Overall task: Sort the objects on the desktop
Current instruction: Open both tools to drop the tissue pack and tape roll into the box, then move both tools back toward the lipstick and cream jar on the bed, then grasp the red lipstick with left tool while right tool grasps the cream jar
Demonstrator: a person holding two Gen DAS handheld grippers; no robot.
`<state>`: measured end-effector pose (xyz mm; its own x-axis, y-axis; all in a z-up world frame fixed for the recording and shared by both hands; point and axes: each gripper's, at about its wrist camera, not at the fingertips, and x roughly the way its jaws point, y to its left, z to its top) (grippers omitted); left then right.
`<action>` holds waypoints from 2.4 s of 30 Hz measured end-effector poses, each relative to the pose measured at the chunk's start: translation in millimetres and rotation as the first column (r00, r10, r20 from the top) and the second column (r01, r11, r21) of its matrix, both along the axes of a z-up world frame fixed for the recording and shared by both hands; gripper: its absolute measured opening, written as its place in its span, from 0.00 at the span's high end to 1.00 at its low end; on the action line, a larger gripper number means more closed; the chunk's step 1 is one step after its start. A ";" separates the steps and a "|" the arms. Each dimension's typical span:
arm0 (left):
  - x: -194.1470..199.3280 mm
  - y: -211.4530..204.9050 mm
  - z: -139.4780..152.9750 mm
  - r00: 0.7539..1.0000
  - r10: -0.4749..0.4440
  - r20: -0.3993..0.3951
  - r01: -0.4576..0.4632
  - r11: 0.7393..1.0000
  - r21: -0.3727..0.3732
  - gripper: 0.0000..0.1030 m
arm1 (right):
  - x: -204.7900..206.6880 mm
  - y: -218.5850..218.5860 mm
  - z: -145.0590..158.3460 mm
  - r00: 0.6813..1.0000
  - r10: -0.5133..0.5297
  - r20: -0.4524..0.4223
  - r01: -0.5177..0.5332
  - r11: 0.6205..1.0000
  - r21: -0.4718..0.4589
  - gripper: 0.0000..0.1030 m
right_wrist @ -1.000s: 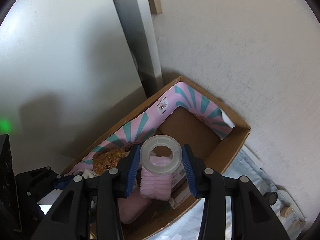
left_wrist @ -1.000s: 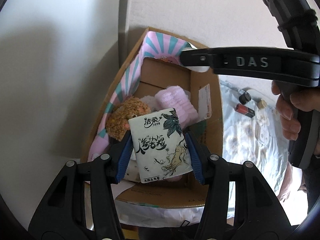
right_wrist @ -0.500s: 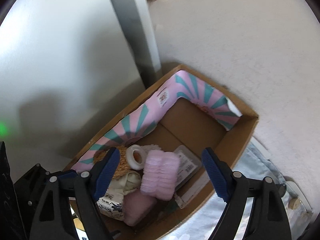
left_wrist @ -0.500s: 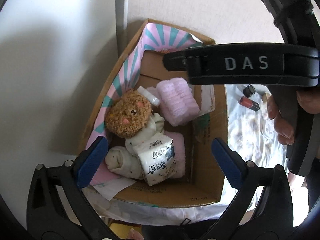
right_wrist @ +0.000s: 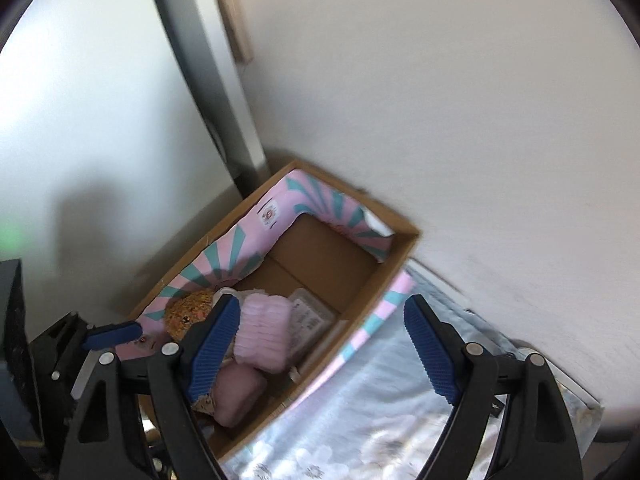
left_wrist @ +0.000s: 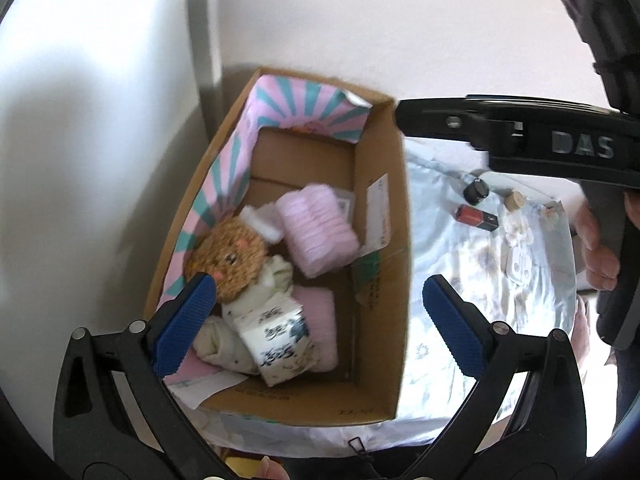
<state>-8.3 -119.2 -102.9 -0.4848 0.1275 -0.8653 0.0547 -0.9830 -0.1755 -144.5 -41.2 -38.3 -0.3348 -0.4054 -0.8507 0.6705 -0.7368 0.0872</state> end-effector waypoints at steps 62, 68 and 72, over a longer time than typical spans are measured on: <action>-123.1 273.7 -140.3 0.984 -0.178 0.027 0.179 0.982 -0.059 0.01 | -71.8 309.7 -147.5 0.920 -0.390 0.021 0.390 0.921 0.006 0.21; -121.2 277.2 -140.3 0.983 -0.184 0.014 0.185 0.980 -0.073 0.02 | -79.1 308.4 -147.5 0.927 -0.374 0.029 0.374 0.927 0.009 0.39; -118.4 277.9 -137.6 0.978 -0.208 -0.013 0.206 0.975 -0.085 0.16 | -79.5 305.4 -150.2 0.930 -0.367 0.008 0.367 0.930 0.020 0.52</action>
